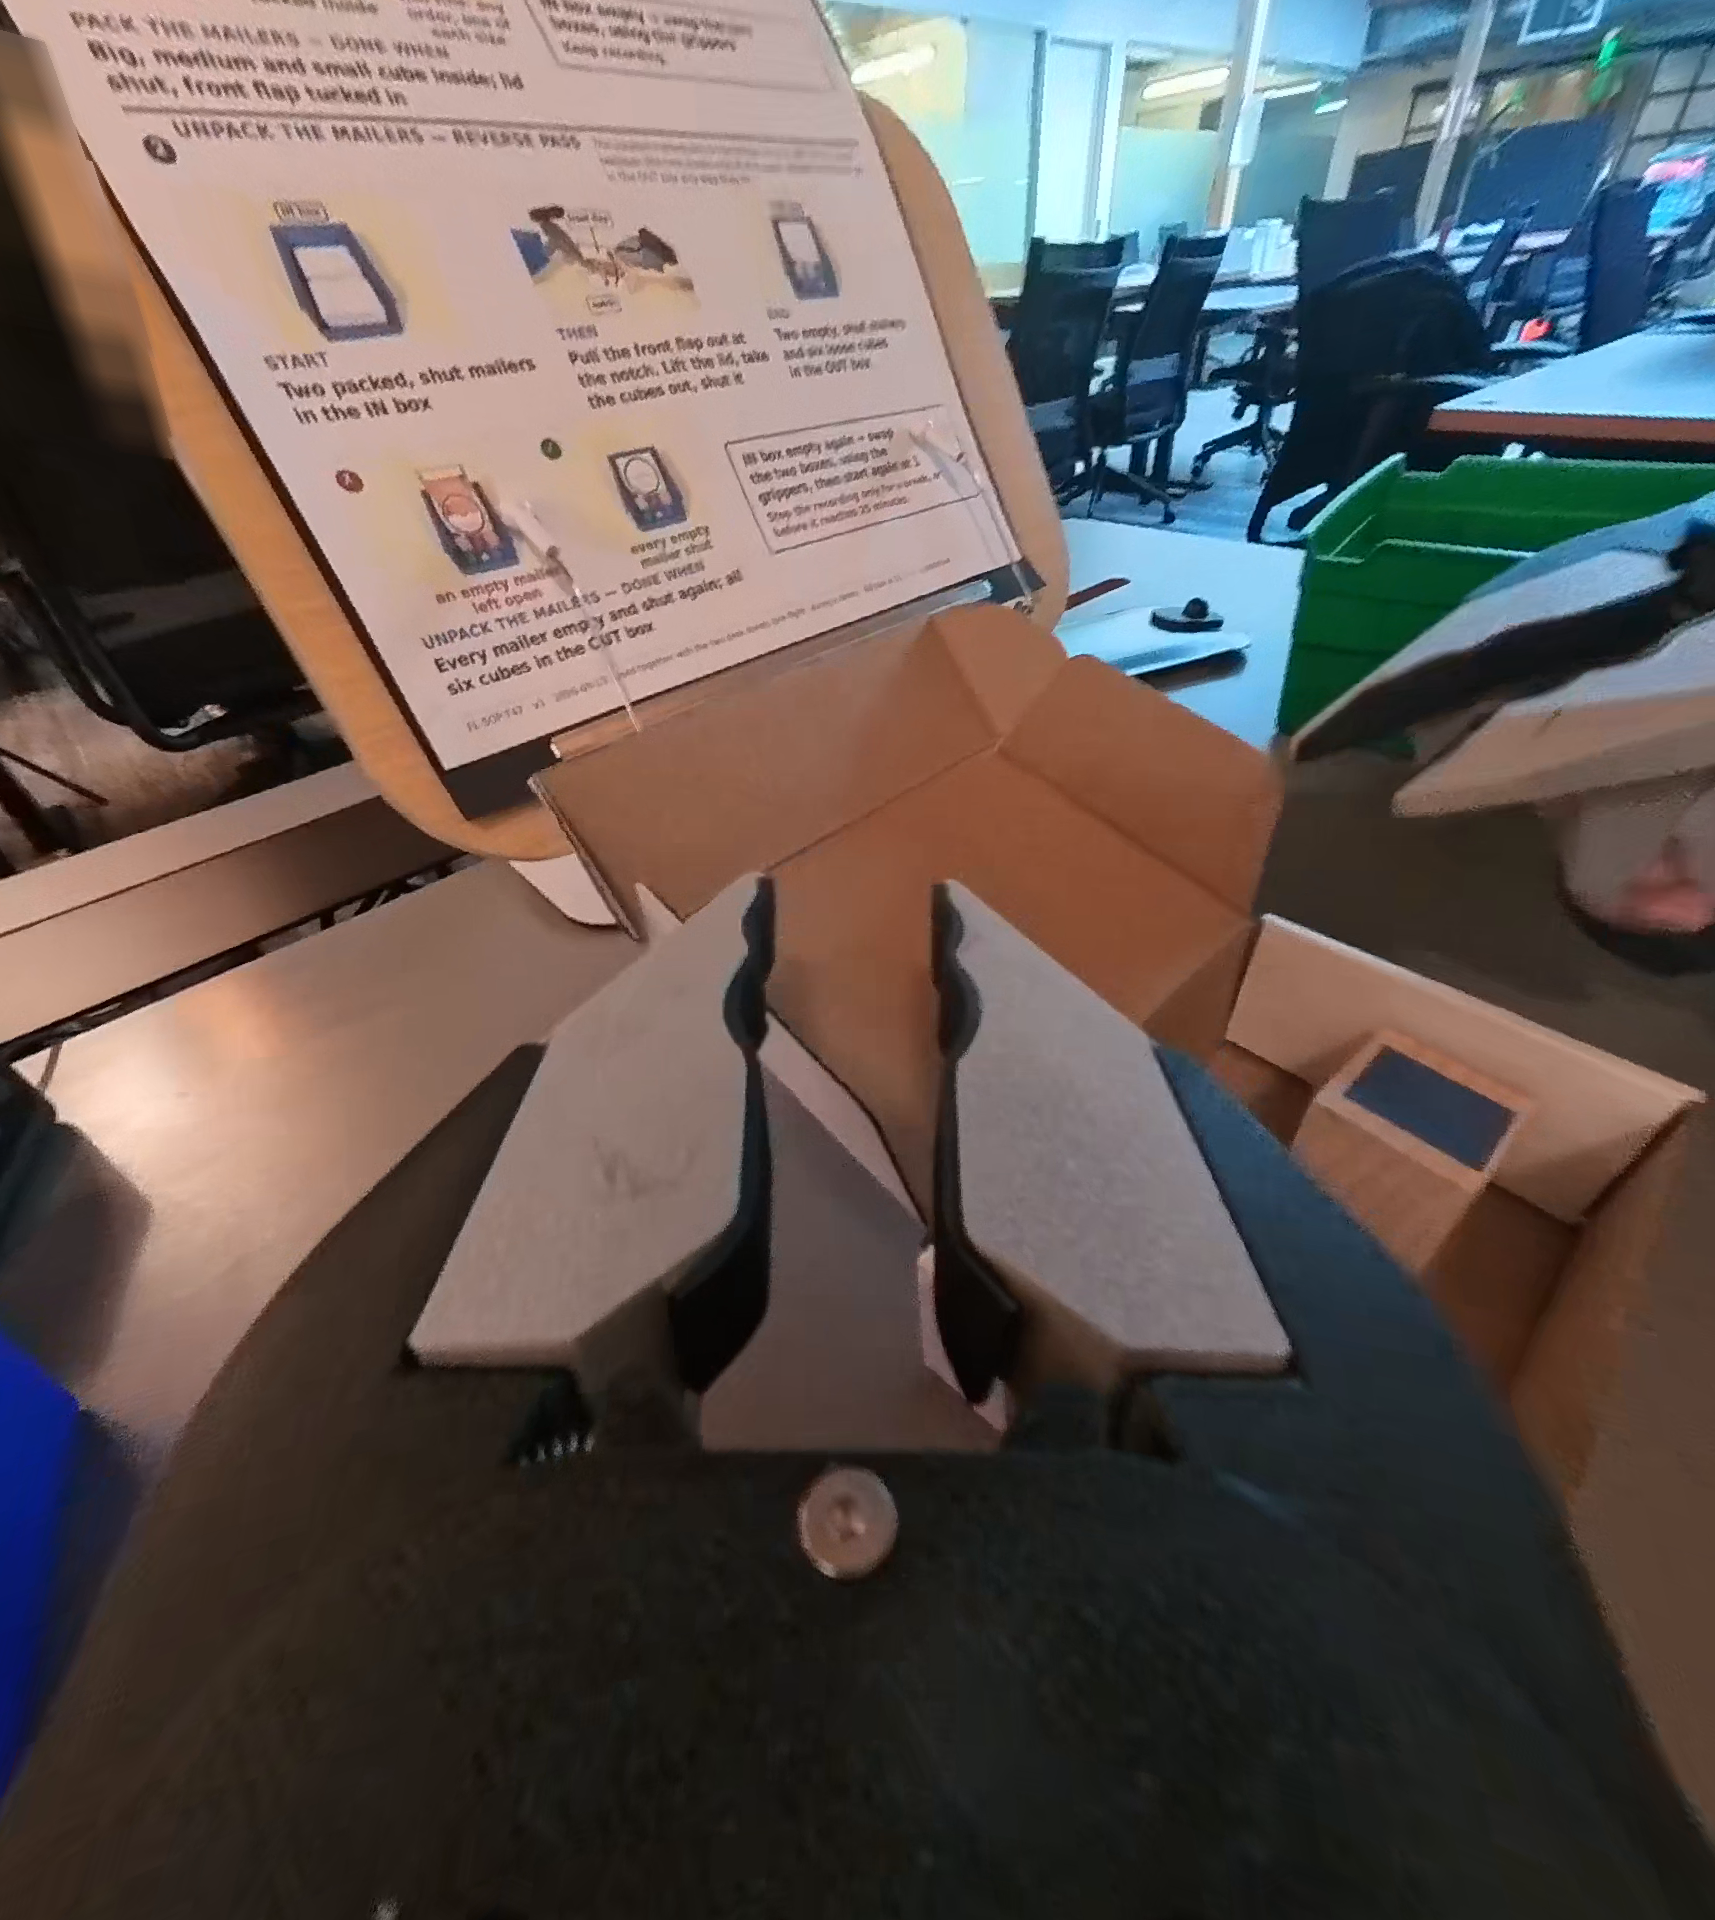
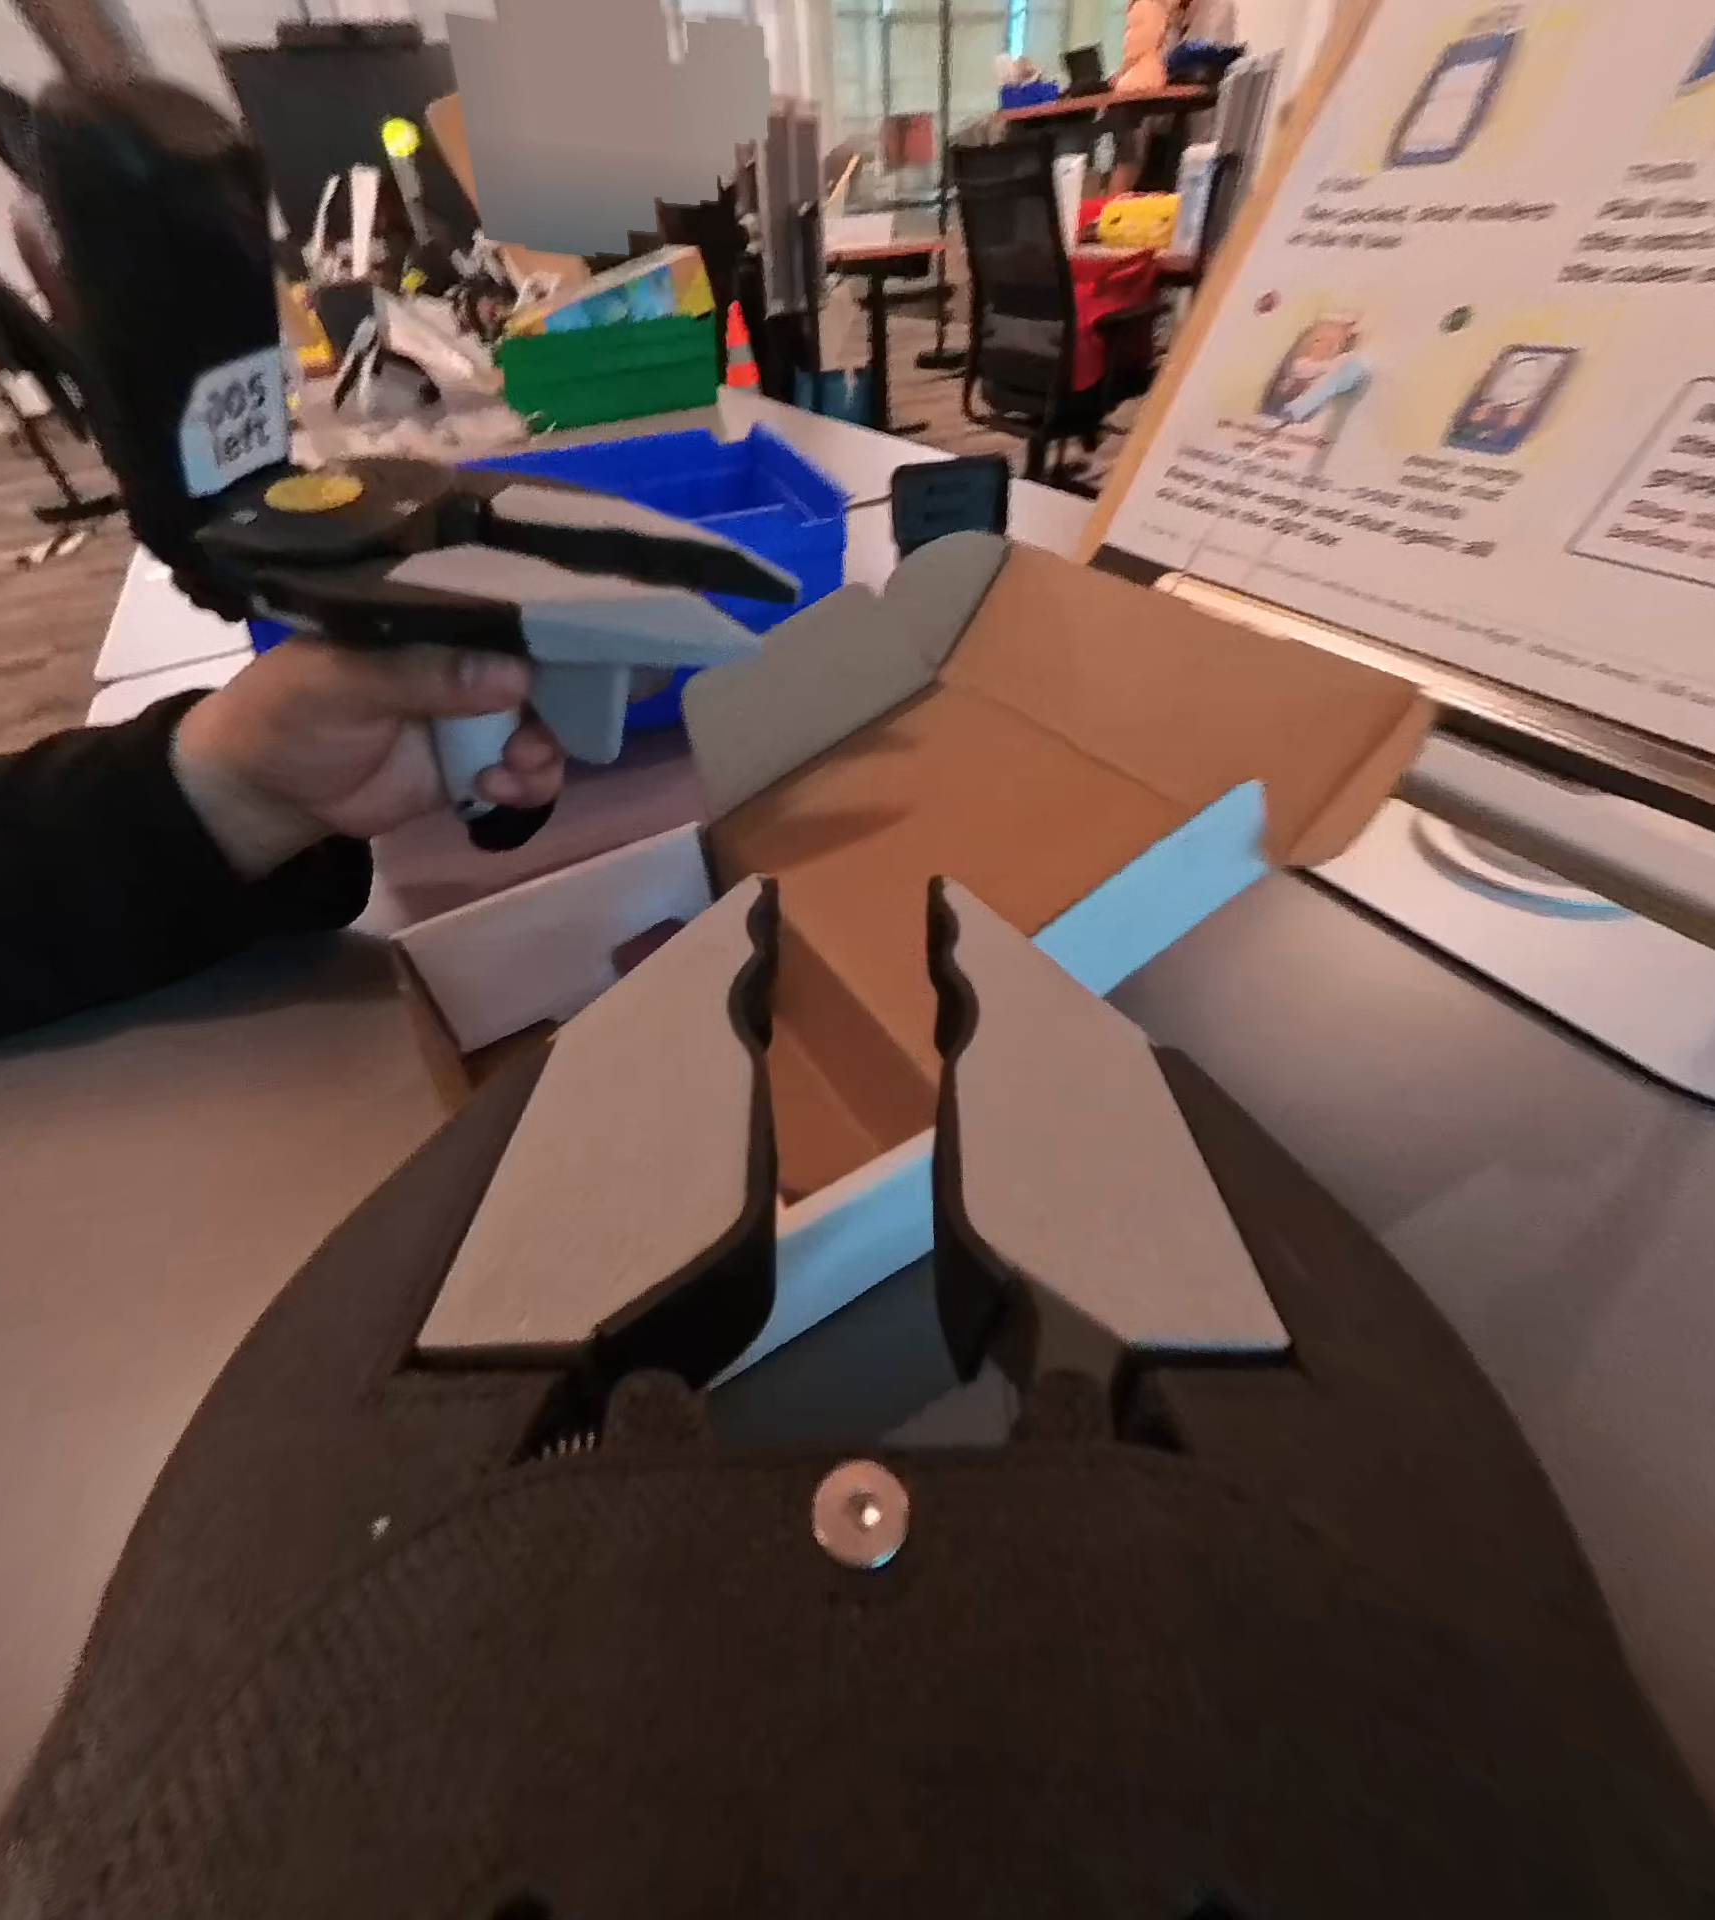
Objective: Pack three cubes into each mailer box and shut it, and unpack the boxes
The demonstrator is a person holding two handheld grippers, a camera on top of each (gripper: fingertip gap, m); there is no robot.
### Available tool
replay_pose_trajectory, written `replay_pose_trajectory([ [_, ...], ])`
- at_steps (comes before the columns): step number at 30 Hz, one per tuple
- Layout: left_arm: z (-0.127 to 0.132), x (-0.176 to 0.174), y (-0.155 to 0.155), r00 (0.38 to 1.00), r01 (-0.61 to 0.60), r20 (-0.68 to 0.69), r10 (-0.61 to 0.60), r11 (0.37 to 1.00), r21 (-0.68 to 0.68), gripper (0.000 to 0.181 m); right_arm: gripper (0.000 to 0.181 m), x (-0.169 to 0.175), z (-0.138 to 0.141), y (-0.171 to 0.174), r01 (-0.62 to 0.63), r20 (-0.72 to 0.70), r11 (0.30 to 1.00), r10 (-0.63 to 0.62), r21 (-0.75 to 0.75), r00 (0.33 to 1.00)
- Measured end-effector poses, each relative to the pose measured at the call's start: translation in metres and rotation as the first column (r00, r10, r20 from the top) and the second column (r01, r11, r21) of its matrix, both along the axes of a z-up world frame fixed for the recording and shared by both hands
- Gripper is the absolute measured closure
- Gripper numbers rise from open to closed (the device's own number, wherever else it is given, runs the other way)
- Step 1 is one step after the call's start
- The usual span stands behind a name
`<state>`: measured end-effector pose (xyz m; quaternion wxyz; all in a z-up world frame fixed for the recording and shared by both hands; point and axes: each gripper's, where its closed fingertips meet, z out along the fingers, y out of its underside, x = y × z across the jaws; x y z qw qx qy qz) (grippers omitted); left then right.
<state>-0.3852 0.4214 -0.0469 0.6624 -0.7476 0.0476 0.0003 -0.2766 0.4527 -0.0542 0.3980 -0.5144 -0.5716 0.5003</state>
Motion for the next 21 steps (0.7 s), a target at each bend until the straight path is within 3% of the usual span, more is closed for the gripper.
replay_pose_trajectory([
  [6, -0.013, -0.006, 0.006, 0.999, -0.045, 0.008, 0.046, 0.998, -0.053, 0.139, 0.148, 0.008, 0.002, 0.049, 0.192, -0.052, 0.980, -0.195, -0.053, 0.979],
  [8, -0.016, -0.010, 0.007, 0.997, -0.073, -0.004, 0.073, 0.995, -0.064, 0.143, 0.142, 0.010, -0.004, 0.064, 0.233, -0.046, 0.970, -0.237, -0.066, 0.971],
  [15, -0.001, -0.015, 0.001, 0.995, -0.099, 0.028, 0.099, 0.995, -0.011, 0.142, 0.134, 0.007, -0.023, 0.091, 0.287, -0.016, 0.957, -0.288, -0.042, 0.957],
  [21, -0.003, -0.017, -0.009, 0.995, -0.078, 0.061, 0.078, 0.997, -0.008, 0.138, 0.138, 0.013, -0.026, 0.103, 0.326, -0.016, 0.945, -0.326, -0.018, 0.945],
])
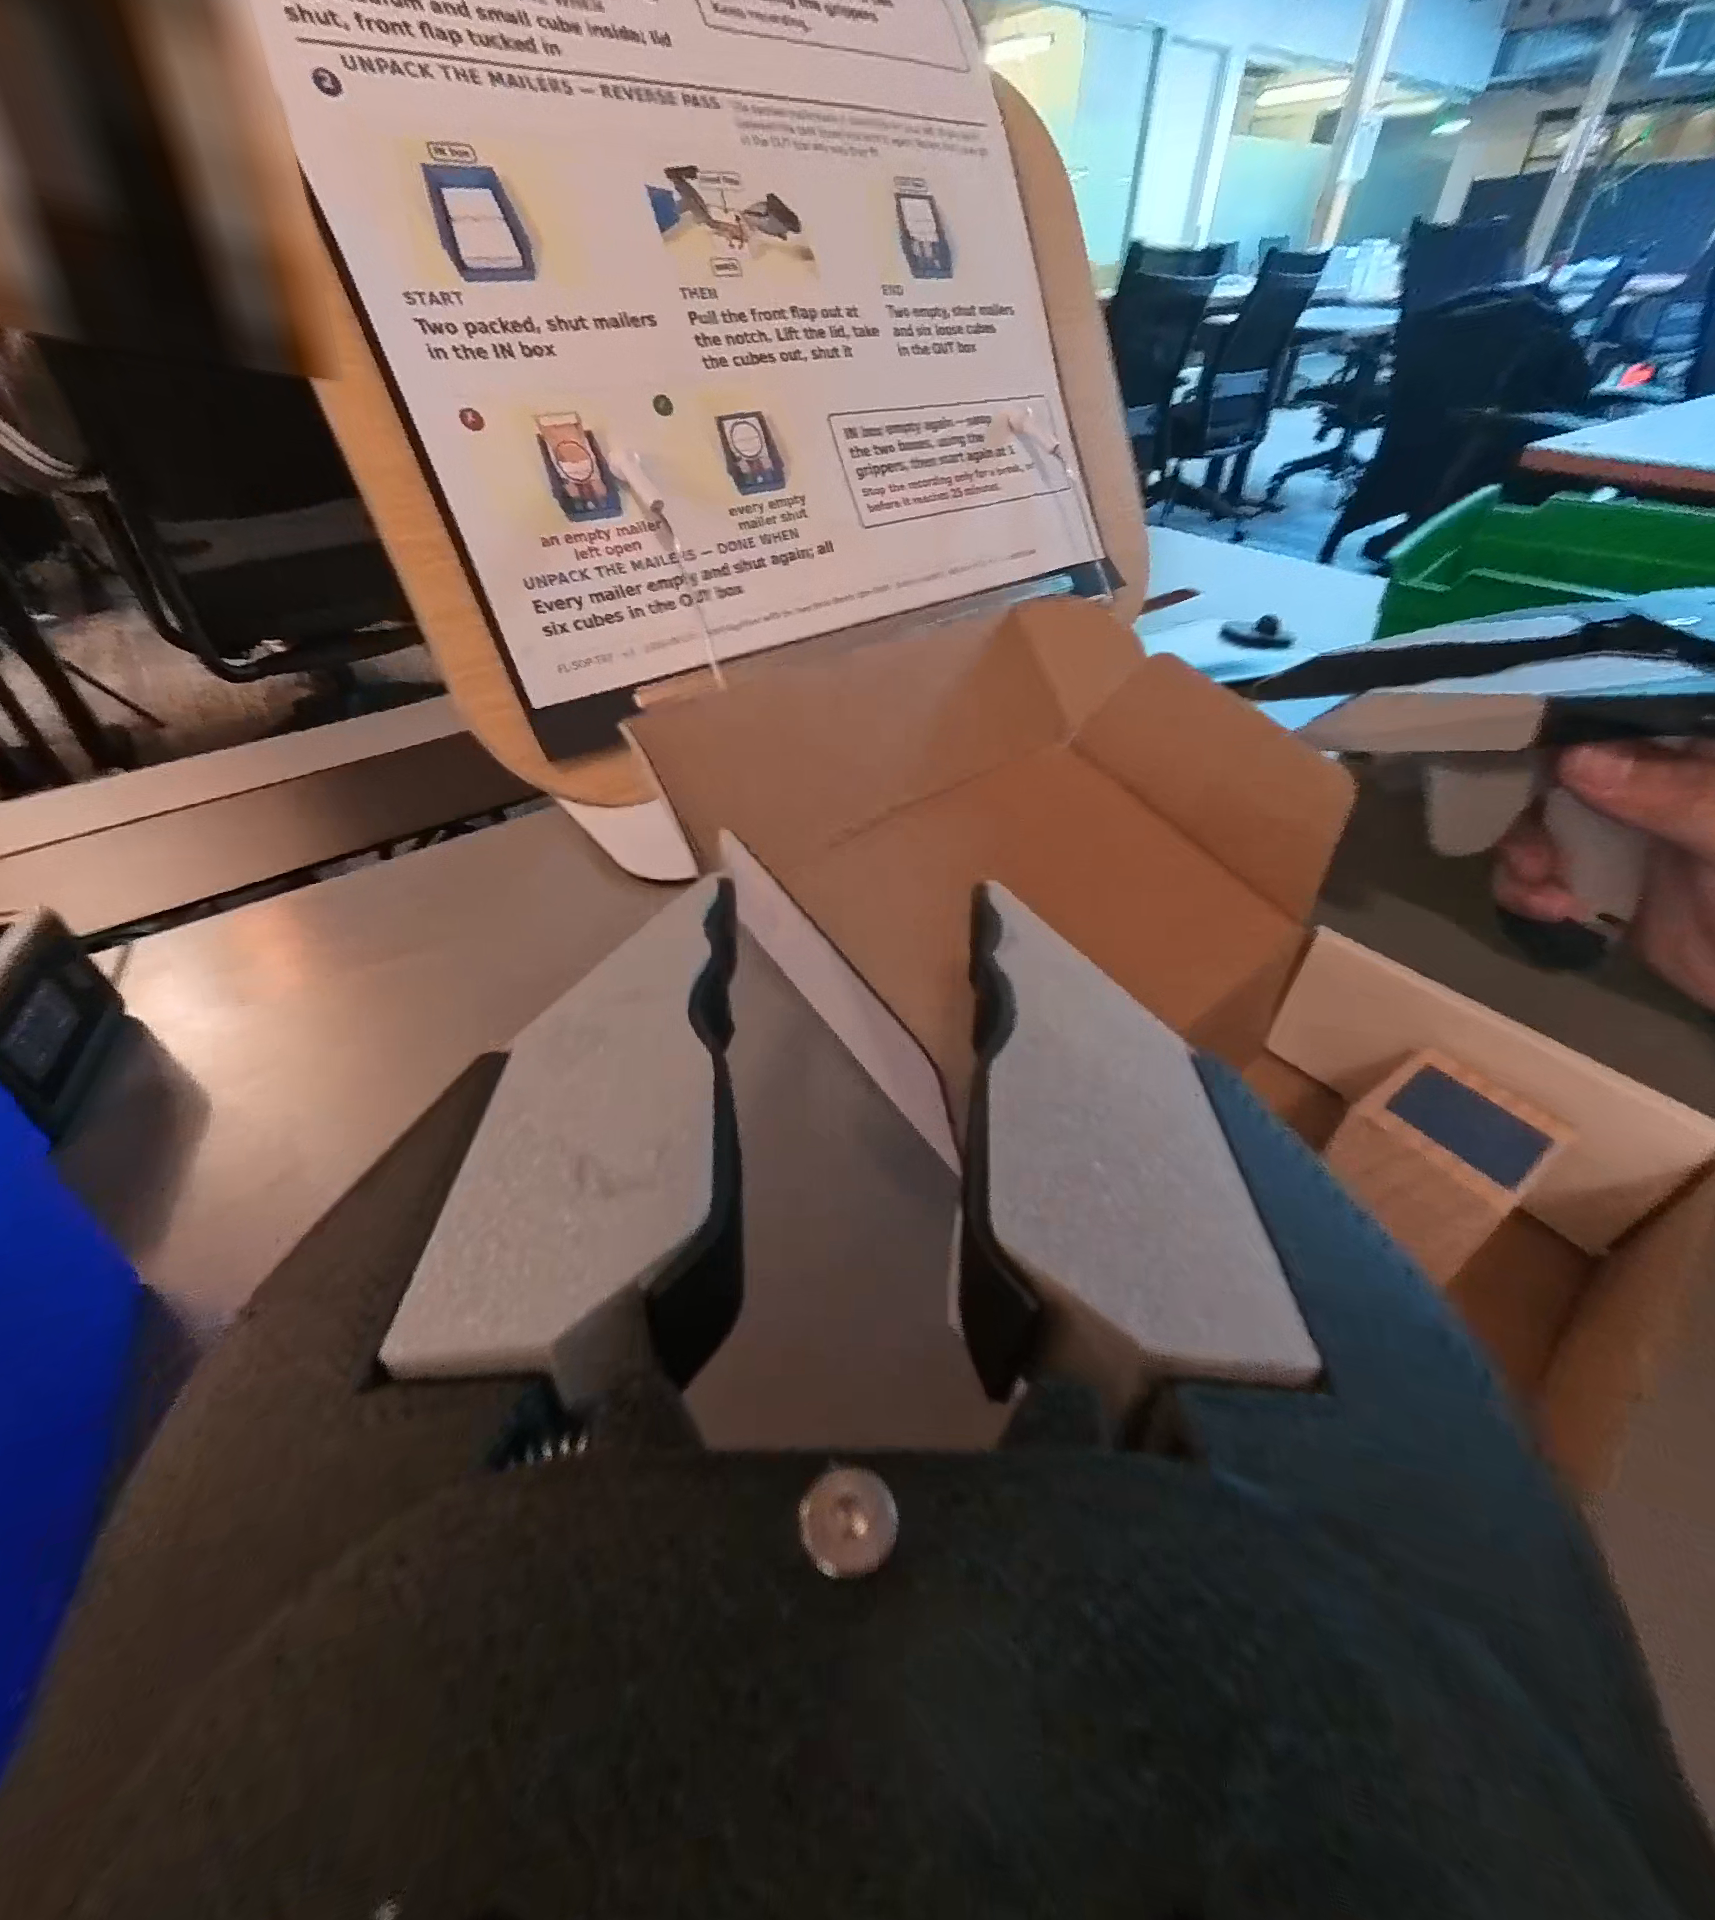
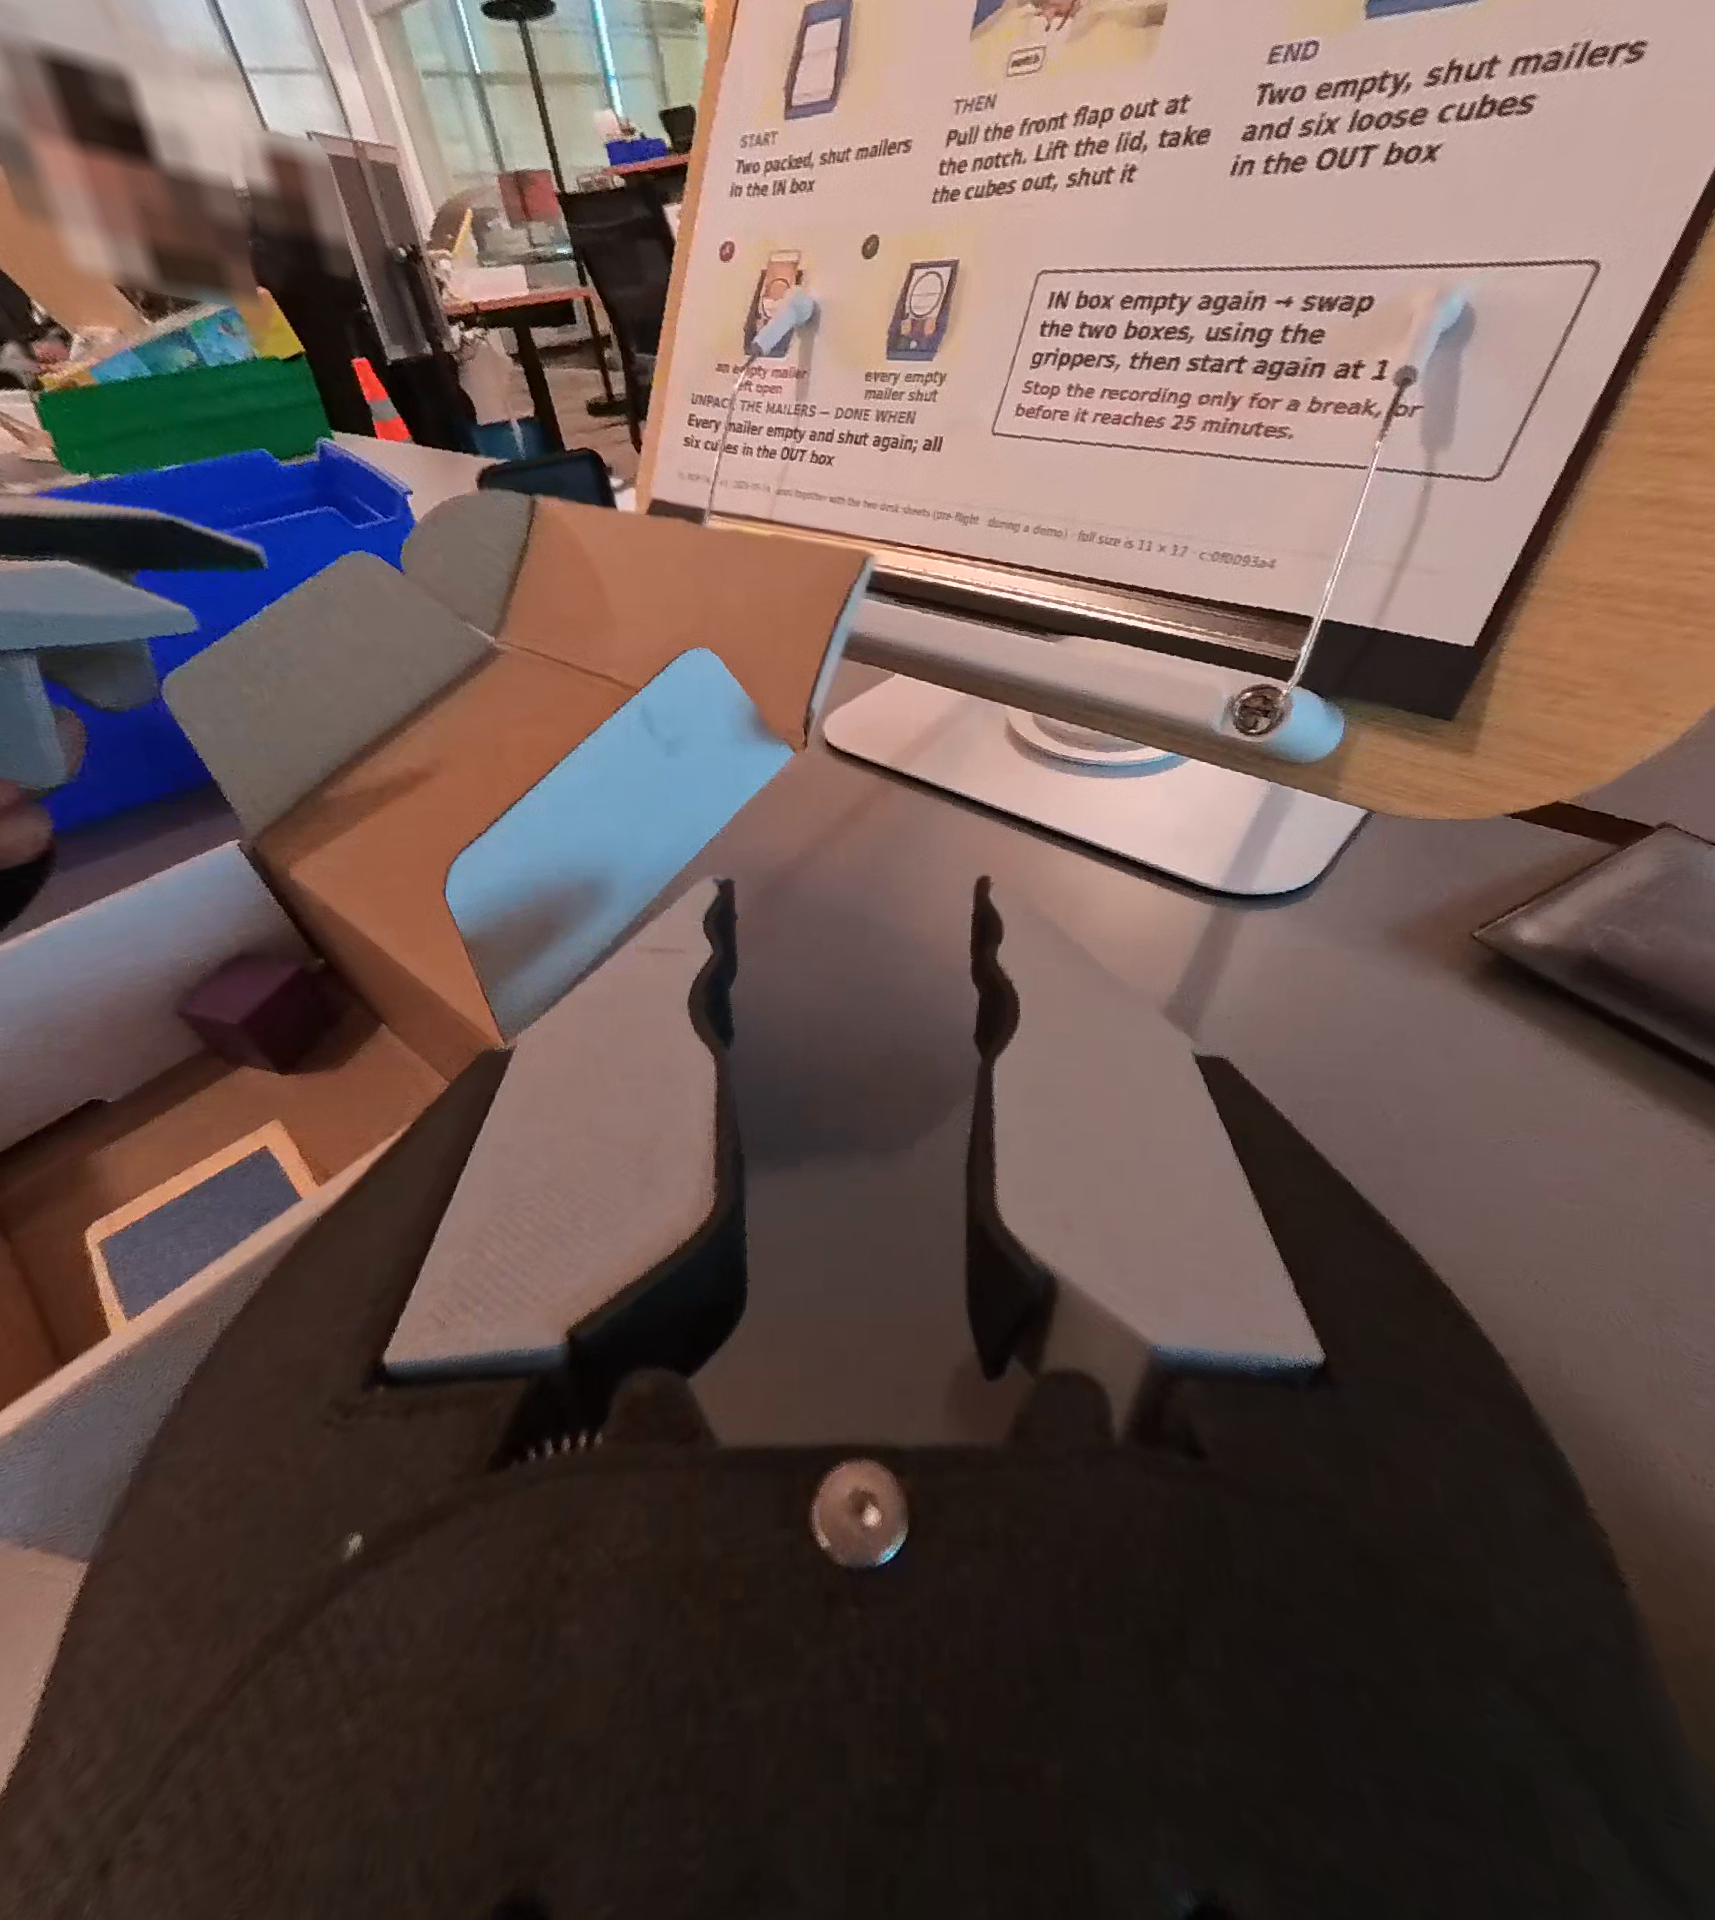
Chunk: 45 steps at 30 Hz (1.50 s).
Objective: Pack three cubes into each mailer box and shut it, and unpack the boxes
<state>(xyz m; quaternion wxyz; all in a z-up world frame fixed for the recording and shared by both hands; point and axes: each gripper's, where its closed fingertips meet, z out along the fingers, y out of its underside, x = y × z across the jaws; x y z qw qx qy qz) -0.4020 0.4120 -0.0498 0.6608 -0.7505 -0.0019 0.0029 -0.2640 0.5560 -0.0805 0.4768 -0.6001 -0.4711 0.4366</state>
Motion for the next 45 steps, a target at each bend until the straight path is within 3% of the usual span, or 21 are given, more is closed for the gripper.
replay_pose_trajectory([
  [4, -0.006, 0.013, -0.018, 0.994, 0.063, 0.086, -0.062, 0.998, -0.005, 0.138, 0.139, 0.005, -0.002, 0.004, 0.012, 0.004, 1.000, -0.012, 0.005, 1.000],
  [8, 0.009, 0.026, -0.055, 0.994, 0.074, 0.077, -0.073, 0.997, -0.011, 0.147, 0.139, 0.004, -0.001, 0.005, 0.000, -0.014, 1.000, 0.000, -0.030, 1.000],
  [13, 0.069, -0.004, -0.116, 1.000, 0.013, 0.027, -0.012, 1.000, -0.014, 0.143, 0.140, -0.001, -0.001, 0.001, -0.020, -0.012, 0.999, 0.019, -0.035, 1.000],
  [16, 0.110, -0.052, -0.157, 0.997, -0.072, 0.017, 0.073, 0.997, -0.012, 0.157, 0.141, -0.006, -0.001, -0.004, -0.042, -0.011, 0.998, 0.041, -0.043, 0.999],
  [18, 0.096, -0.106, -0.180, 0.980, -0.197, -0.012, 0.199, 0.959, -0.202, 0.148, 0.141, -0.010, -0.001, -0.006, -0.054, -0.004, 0.998, 0.054, -0.038, 0.999],
  [19, 0.078, -0.136, -0.194, 0.962, -0.267, -0.039, 0.270, 0.906, -0.328, 0.138, 0.141, -0.011, -0.001, -0.007, -0.060, -0.002, 0.998, 0.060, -0.034, 0.998],
  [21, 0.032, -0.181, -0.224, 0.928, -0.339, -0.069, 0.367, 0.750, -0.568, 0.119, 0.141, -0.012, 0.001, -0.010, -0.067, -0.004, 0.997, 0.067, -0.027, 0.998],
  [24, -0.027, -0.211, -0.264, 0.890, -0.303, -0.049, 0.453, 0.507, -0.807, 0.119, 0.141, -0.012, 0.002, -0.013, -0.073, -0.008, 0.997, 0.073, -0.023, 0.997],
  [25, -0.039, -0.212, -0.270, 0.884, -0.273, -0.026, 0.466, 0.471, -0.839, 0.119, 0.141, -0.011, 0.003, -0.014, -0.074, -0.010, 0.997, 0.073, -0.023, 0.997],
  [28, -0.059, -0.206, -0.262, 0.885, -0.186, 0.067, 0.462, 0.480, -0.858, 0.120, 0.141, -0.010, 0.003, -0.014, -0.074, -0.016, 0.997, 0.074, -0.031, 0.997],
  [29, -0.066, -0.207, -0.263, 0.883, -0.183, 0.057, 0.465, 0.454, -0.872, 0.123, 0.141, -0.010, 0.003, -0.014, -0.074, -0.018, 0.997, 0.073, -0.033, 0.997],
  [32, -0.093, -0.206, -0.283, 0.884, -0.164, -0.019, 0.467, 0.271, -0.949, 0.124, 0.141, -0.009, 0.003, -0.013, -0.074, -0.019, 0.997, 0.073, -0.037, 0.997],
  [35, -0.107, -0.194, -0.288, 0.885, -0.073, 0.023, 0.464, 0.187, -0.980, 0.131, 0.141, -0.010, 0.004, -0.014, -0.078, -0.023, 0.996, 0.077, -0.038, 0.997],
  [38, -0.115, -0.197, -0.301, 0.902, -0.076, -0.045, 0.429, 0.056, -0.995, 0.145, 0.141, -0.011, 0.005, -0.014, -0.081, -0.023, 0.996, 0.080, -0.037, 0.997],
  [39, -0.116, -0.198, -0.299, 0.904, -0.069, -0.040, 0.425, 0.055, -0.996, 0.161, 0.141, -0.011, 0.005, -0.014, -0.082, -0.023, 0.996, 0.081, -0.038, 0.996],
  [42, -0.112, -0.197, -0.291, 0.926, -0.050, -0.017, 0.378, 0.078, -0.996, 0.161, 0.141, -0.011, 0.004, -0.014, -0.082, -0.019, 0.996, 0.081, -0.037, 0.997],
  [45, -0.088, -0.205, -0.273, 0.935, -0.119, -0.057, 0.349, 0.160, -0.980, 0.161, 0.142, -0.011, 0.003, -0.014, -0.085, -0.019, 0.995, 0.085, -0.043, 0.996],
])
